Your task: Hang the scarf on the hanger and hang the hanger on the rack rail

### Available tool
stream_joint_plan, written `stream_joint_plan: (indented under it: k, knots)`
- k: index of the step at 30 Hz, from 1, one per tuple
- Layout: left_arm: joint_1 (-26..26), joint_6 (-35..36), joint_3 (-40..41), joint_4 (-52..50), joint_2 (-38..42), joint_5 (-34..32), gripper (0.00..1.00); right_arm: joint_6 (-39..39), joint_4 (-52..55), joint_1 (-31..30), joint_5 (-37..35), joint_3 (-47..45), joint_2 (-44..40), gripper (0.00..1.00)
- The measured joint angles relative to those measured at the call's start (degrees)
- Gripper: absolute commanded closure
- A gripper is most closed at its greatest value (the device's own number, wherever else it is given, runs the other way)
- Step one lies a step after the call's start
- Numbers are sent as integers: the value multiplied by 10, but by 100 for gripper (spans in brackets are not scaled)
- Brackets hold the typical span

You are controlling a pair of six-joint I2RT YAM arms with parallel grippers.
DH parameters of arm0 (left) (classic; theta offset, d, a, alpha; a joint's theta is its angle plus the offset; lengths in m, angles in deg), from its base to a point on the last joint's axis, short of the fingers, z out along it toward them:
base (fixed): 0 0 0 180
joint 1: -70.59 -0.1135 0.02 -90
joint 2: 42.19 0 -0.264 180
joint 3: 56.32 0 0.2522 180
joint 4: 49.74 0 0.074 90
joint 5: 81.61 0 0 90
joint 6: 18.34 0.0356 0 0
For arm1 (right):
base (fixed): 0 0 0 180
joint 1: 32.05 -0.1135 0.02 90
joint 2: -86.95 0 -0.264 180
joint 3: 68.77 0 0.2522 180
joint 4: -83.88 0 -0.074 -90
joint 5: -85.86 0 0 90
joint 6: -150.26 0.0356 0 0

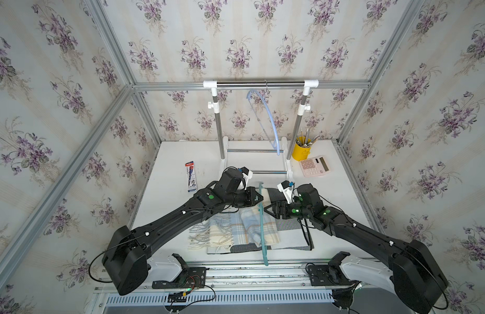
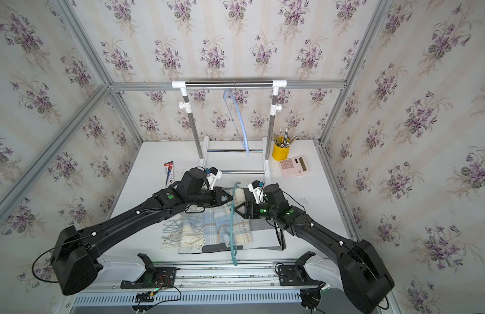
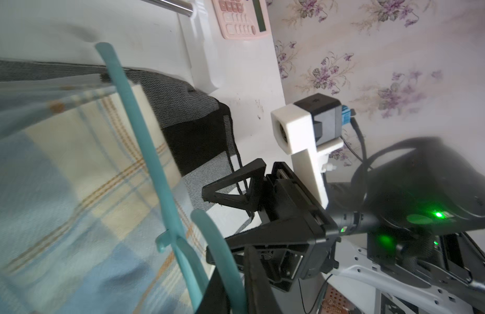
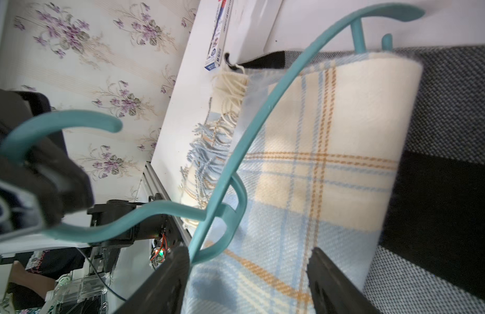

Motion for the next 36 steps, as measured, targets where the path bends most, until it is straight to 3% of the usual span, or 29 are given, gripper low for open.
stream_joint_plan:
  k: [7, 15, 21, 36]
  knots:
    - [15, 26, -53, -21, -53, 24, 72, 24, -2, 48, 38, -1, -39, 23]
    - [20, 38, -62, -32, -66, 26, 71, 43, -2, 64, 63, -30, -79, 22]
    - [20, 43, -62, -44, -50, 9, 72, 57, 11, 71, 27, -34, -110, 21]
    - [17, 54, -47, -47, -19, -14, 73, 114, -19, 72, 22, -45, -130, 21]
